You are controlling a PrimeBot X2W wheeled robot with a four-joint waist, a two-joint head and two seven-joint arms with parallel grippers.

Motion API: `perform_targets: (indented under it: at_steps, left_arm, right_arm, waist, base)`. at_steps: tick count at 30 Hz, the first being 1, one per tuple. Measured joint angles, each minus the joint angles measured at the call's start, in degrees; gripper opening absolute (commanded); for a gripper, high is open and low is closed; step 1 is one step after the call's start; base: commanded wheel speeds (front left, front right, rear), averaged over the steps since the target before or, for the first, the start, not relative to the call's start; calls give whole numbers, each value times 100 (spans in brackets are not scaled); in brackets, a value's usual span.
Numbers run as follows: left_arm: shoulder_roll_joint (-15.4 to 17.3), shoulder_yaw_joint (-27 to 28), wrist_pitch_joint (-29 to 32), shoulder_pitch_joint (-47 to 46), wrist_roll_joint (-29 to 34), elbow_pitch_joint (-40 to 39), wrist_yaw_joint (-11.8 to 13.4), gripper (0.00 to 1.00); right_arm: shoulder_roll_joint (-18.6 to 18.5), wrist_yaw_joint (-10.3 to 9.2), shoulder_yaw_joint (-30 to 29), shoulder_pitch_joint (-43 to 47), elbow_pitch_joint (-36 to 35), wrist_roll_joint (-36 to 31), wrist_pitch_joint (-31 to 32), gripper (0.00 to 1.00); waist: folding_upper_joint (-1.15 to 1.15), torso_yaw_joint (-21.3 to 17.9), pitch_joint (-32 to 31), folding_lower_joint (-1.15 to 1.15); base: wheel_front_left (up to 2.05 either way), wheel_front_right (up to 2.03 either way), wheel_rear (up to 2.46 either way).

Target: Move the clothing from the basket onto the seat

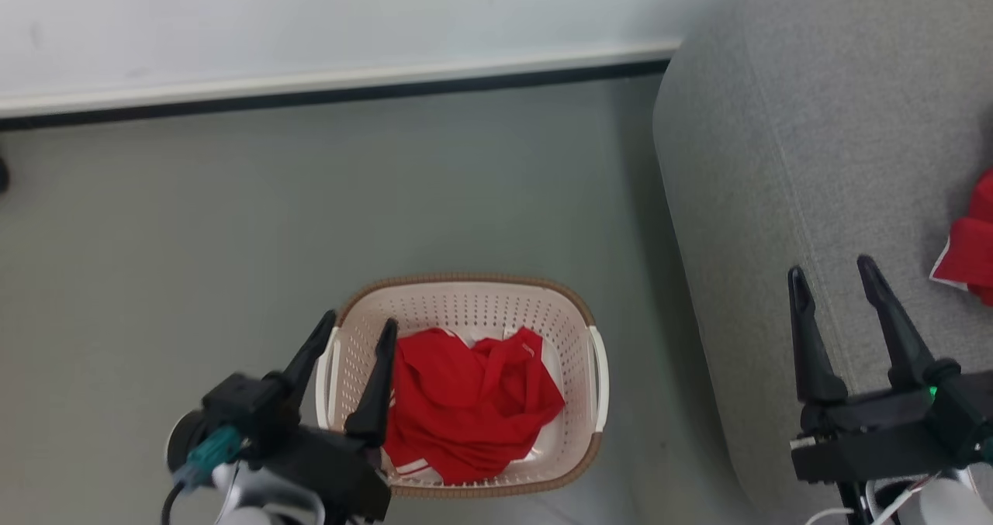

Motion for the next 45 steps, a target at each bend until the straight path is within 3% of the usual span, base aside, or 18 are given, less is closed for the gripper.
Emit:
perform_targets:
  at_steps: [8, 24, 31, 45]
  left_arm:
    - [-325, -235, 491, -934, 32, 582, -47, 100]
    - [-633, -326, 1521, -2633, 359, 2029, -27, 100]
    - [-690, -270, 1672, -2797, 371, 2826, 11, 100]
    - [-904, -164, 1847, -3061, 307, 3800, 18, 100]
  right_arm:
    - [32, 0, 99, -656, -350, -88, 110, 100]
    - [225, 0, 4, -1551, -747, -179, 119, 100]
    - [331, 0, -43, -1659, -542, -178, 16, 100]
    - [485, 0, -41, -1647, -471, -175, -78, 100]
  waist:
    - [1, -122, 678, 0]
    - [1, -483, 2032, 0]
    - [1, -677, 2464, 0]
    - [0, -1032, 2706, -1]
  base:
    - [0, 0, 0]
    - [0, 0, 0]
    - [0, 0, 0]
    - [0, 0, 0]
